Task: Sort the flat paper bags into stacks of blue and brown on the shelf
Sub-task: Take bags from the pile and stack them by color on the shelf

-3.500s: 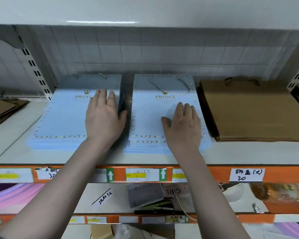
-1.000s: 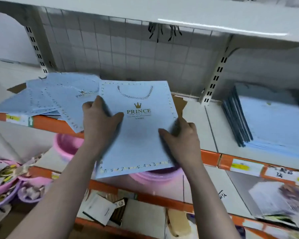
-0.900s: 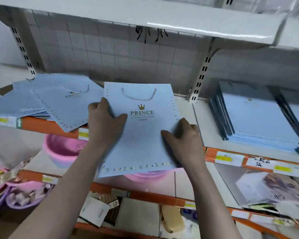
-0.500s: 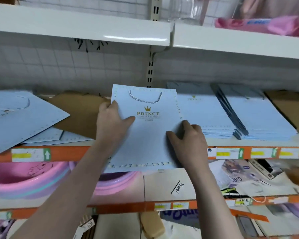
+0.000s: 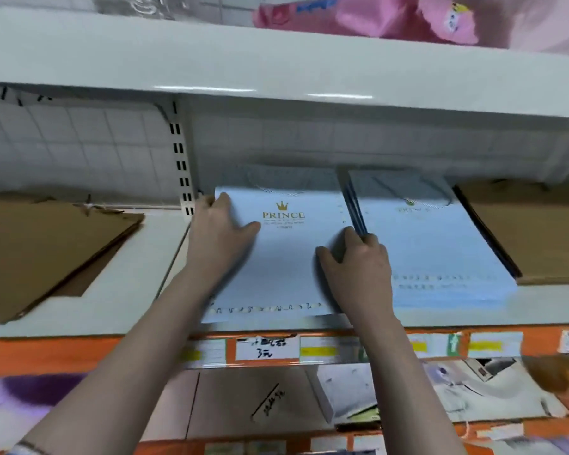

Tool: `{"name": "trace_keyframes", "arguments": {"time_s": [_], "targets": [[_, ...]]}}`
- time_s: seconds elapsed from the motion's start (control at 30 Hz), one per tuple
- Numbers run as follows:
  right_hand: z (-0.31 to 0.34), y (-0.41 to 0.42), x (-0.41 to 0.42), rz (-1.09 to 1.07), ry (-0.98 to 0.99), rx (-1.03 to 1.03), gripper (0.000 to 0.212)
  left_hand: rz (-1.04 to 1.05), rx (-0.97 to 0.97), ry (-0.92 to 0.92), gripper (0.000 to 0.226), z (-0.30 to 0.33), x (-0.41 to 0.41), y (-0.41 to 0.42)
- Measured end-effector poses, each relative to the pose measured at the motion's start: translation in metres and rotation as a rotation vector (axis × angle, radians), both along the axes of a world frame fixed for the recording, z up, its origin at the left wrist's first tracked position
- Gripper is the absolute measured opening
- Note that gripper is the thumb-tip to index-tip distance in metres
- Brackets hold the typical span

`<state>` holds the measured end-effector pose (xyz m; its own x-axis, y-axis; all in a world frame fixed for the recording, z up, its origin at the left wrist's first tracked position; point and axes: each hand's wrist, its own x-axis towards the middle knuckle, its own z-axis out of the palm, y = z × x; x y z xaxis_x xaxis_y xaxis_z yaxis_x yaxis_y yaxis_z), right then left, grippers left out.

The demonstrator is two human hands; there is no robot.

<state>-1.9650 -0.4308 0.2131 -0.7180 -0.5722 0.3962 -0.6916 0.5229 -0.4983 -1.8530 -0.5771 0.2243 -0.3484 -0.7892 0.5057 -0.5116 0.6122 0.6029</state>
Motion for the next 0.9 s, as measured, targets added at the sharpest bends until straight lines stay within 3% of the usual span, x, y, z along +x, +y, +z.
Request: {"name": "trace_keyframes", "arguments": {"time_s": [0.2,0.43,0.9], "targets": [[-0.007,-0.022,-0.019,0.061,0.031,0.017,0.029,0.028,0.039,-0.047,0.037,-0.004,-0.015,-0.018],[-0.014,-0.043,-0.019,0.027,0.151,0.154,0.042,0.025,0.070,-0.106,0.040,-0.012,-0.019,-0.040],[-0.015,-0.058,-0.030,0.046,0.036,0.203,0.050,-0.009,0.128,-0.219,0.049,-0.015,-0.040,-0.056]]}}
